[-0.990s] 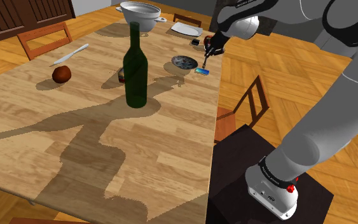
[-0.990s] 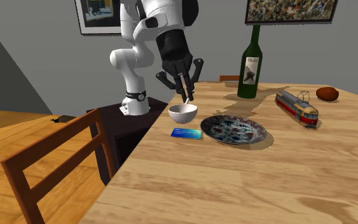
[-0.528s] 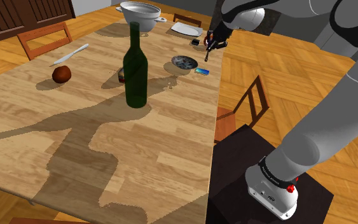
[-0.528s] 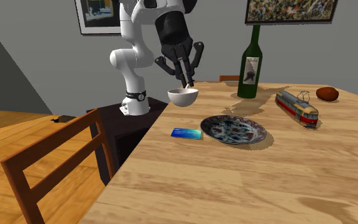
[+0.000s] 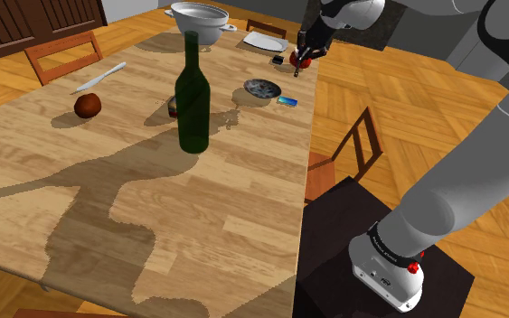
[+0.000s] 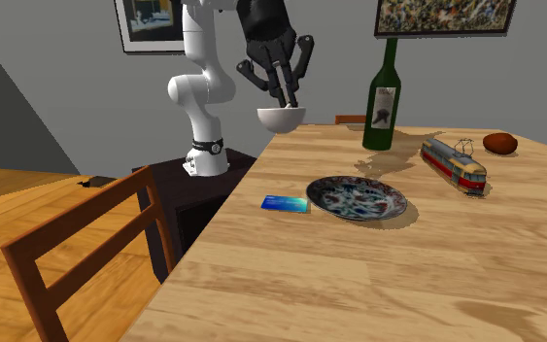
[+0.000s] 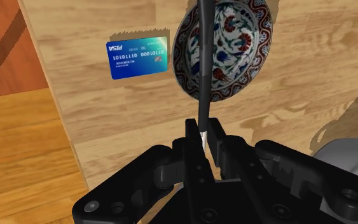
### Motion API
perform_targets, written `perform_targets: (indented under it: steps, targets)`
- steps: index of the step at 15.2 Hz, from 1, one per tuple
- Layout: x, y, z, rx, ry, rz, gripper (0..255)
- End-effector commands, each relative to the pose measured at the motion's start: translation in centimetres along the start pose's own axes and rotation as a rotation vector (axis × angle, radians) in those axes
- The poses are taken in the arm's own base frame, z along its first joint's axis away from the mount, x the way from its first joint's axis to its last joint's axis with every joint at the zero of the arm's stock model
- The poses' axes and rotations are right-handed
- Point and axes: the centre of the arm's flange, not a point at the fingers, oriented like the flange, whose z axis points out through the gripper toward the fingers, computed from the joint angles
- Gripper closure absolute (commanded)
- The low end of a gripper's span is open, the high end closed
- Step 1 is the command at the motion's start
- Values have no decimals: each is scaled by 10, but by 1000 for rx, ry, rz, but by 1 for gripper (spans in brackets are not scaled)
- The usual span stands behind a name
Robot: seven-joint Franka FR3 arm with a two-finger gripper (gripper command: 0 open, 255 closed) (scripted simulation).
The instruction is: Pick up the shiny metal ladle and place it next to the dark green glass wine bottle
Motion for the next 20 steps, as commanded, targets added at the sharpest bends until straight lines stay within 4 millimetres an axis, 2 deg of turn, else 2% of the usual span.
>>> perform_targets:
  steps: [1,20]
  targets:
    - [4,-4,-11,0,0,0,255]
    - [25,-37,-103,0,0,0,255]
